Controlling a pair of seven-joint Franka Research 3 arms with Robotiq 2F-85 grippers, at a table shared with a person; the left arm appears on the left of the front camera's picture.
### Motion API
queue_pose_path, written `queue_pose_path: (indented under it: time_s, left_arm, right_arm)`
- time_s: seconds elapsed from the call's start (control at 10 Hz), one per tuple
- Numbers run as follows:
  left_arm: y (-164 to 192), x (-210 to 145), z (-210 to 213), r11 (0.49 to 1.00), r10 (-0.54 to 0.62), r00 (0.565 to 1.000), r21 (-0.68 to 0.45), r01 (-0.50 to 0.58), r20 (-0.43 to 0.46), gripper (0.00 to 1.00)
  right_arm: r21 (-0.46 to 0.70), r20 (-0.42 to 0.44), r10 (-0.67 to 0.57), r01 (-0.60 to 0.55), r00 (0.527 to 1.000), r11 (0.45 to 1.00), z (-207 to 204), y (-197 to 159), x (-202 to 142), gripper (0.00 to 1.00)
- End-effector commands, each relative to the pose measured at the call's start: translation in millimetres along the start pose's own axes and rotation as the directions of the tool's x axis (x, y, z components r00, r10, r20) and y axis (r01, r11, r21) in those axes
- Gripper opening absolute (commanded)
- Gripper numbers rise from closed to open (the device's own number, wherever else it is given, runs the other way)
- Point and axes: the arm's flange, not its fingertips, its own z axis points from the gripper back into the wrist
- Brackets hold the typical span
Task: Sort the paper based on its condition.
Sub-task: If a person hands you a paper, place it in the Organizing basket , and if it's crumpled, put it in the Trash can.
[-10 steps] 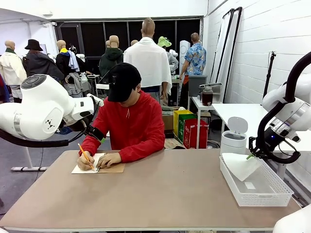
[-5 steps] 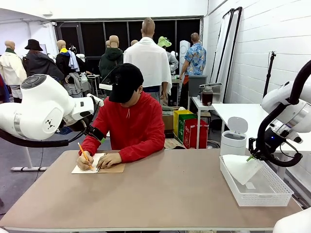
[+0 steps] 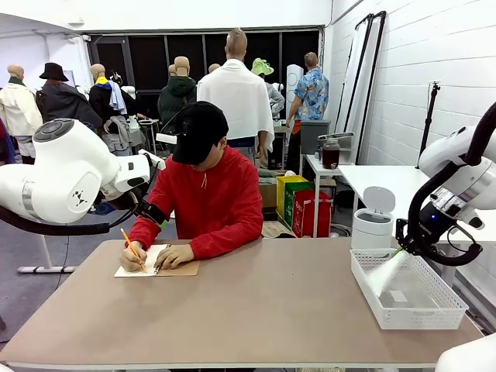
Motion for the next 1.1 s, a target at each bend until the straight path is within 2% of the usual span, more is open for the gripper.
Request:
queue_pose_path:
  time_s: [0.0,0.2,0.7,1.0]
  left_arm:
    - [0,0,0,1.000,-0.002,1.000,0.000,0.002,0.005,1.00]
    - [0,0,0,1.000,-0.002,1.000,0.000,0.002,0.005,1.00]
    - [0,0,0,1.000,-0.002,1.000,0.000,0.002,0.005,1.00]
    - [0,0,0,1.000,-0.002,1.000,0.000,0.002,0.005,1.00]
  right_arm:
    - [-0.052,0.019,-0.010,0.011,1.000,0.999,4,-10,-17,0.00]
    - [-0.069,0.028,0.003,-0.001,1.000,0.998,5,-15,-23,0.00]
    - [-0.181,0.046,0.109,-0.099,0.993,0.979,-32,-12,-5,0.00]
    - [-0.203,0.068,0.127,-0.111,0.990,0.973,-39,-4,0,0.00]
